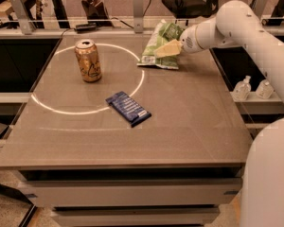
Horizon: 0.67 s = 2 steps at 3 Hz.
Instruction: Move green jalapeno chip bag near rxbar blueberry
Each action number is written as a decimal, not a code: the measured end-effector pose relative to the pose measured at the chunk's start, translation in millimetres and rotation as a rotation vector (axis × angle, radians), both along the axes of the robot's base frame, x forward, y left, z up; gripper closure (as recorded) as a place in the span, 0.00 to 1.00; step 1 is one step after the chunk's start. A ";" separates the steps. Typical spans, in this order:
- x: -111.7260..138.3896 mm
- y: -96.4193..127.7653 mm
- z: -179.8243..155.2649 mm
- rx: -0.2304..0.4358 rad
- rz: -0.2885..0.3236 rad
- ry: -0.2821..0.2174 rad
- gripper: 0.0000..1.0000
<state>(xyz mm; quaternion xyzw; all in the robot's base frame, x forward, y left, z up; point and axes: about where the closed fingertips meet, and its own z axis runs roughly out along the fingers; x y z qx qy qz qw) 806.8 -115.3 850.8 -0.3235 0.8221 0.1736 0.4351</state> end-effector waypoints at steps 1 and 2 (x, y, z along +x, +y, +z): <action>3.0 3.2 -3.9 -0.018 0.009 0.007 0.65; -2.8 4.6 -2.7 -0.011 0.072 0.003 0.87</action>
Offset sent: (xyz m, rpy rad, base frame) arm -0.0151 -0.0005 0.0082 -0.0196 -0.0261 0.1928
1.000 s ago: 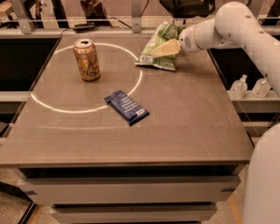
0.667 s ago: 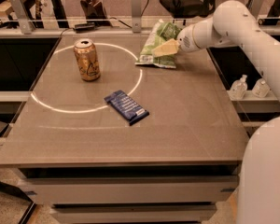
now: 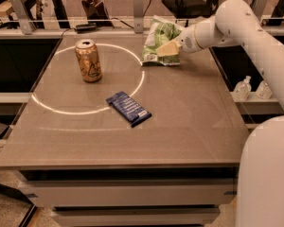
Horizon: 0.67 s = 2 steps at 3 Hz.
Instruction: Move green jalapeno chip bag near rxbar blueberry
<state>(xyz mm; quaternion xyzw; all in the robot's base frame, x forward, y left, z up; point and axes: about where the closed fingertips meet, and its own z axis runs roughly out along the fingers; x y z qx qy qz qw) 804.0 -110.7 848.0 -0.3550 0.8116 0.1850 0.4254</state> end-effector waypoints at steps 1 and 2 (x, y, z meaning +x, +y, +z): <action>-28.2 2.0 27.0 0.038 0.166 -0.043 1.00; -78.9 -1.0 47.7 -0.005 0.340 -0.055 1.00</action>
Offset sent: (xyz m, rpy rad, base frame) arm -0.1672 -0.0168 0.0755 -0.0933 -0.0321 0.5974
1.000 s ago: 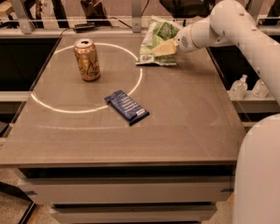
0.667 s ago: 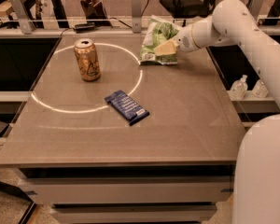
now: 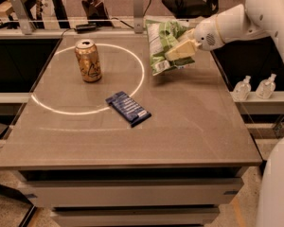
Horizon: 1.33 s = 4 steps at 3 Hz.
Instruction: Move green jalapeno chip bag near rxbar blueberry
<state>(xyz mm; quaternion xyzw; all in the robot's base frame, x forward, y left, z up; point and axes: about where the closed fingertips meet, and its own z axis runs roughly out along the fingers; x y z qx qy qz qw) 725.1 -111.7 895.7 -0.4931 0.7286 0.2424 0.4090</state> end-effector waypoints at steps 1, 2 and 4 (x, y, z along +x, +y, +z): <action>-17.7 3.6 -9.1 -0.027 0.067 0.040 1.00; -17.8 7.1 -9.6 -0.023 0.064 0.040 1.00; -43.2 40.9 -8.3 0.004 0.065 0.088 1.00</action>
Offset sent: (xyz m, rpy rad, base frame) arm -0.0203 0.0057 -0.0055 -0.0221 0.0316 0.0537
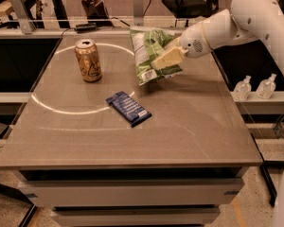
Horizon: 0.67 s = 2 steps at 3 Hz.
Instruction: Move green jalapeno chip bag near rxbar blueberry
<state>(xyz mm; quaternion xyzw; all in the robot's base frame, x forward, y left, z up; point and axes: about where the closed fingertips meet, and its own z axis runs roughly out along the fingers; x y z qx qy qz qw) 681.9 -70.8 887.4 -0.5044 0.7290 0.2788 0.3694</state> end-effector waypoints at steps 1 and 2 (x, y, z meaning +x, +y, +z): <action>-16.0 16.0 -5.5 0.018 0.008 0.034 1.00; -37.1 27.2 -16.3 0.031 0.034 0.090 1.00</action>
Offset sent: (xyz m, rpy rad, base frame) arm -0.0635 0.0346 -0.0266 0.0453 0.1551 0.0579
